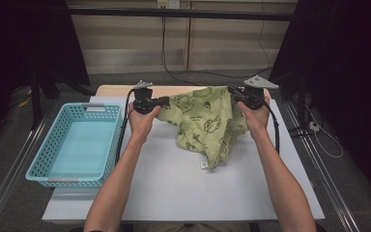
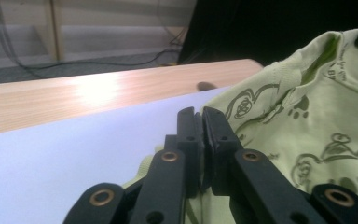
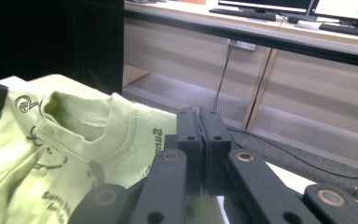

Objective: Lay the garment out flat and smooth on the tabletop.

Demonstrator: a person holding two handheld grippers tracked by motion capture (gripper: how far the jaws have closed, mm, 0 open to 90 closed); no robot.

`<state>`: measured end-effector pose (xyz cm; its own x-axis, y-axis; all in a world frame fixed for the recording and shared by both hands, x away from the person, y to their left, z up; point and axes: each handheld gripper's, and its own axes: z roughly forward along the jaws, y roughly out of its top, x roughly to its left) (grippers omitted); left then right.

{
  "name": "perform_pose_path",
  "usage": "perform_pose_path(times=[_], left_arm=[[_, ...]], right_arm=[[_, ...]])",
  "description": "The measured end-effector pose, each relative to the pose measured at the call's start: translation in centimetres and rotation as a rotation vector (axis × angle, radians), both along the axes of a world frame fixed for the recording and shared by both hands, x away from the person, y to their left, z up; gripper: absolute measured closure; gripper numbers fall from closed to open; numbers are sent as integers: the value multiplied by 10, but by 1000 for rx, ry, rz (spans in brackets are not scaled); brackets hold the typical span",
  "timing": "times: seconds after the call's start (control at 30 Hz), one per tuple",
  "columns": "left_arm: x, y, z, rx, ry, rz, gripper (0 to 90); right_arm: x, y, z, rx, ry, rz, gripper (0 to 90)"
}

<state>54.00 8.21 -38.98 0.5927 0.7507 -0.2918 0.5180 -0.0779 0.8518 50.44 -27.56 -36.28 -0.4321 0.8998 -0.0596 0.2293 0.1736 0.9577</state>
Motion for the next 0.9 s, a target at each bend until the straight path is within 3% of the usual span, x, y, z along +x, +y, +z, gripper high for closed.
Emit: perform_pose_path(times=[0.07,0.1,0.13,0.2,0.27,0.4,0.63,0.7,0.8,0.87,0.9], left_arm=[[3,1,-1,-8,-9,36,668],[3,3,-2,-14,-6,35,589],[1,3,-2,-6,7,23,555],[-1,4,-2,30,-5,14,469],[-5,6,-3,29,-5,12,388],[-16,9,-4,29,-21,-5,298],[-46,8,0,32,-56,-52,195],[-55,4,2,40,-81,-62,185],[-70,0,5,59,-103,-85,151],[-79,-2,3,48,-115,-100,129],[-82,-3,2,59,-122,-113,125]], right_arm=[[8,1,-7,-12,13,-18,838],[10,1,-11,-10,15,-30,742],[12,0,-14,-2,20,-38,651],[11,-2,-18,-9,49,-45,574],[8,-5,-18,11,64,-48,471],[-11,-7,-15,4,57,-16,431],[-66,1,-20,-22,88,98,443],[-82,2,-22,-7,93,136,519],[-105,7,-25,-32,112,189,603],[-120,12,-29,-41,133,231,616],[-126,15,-32,-51,152,223,613]])
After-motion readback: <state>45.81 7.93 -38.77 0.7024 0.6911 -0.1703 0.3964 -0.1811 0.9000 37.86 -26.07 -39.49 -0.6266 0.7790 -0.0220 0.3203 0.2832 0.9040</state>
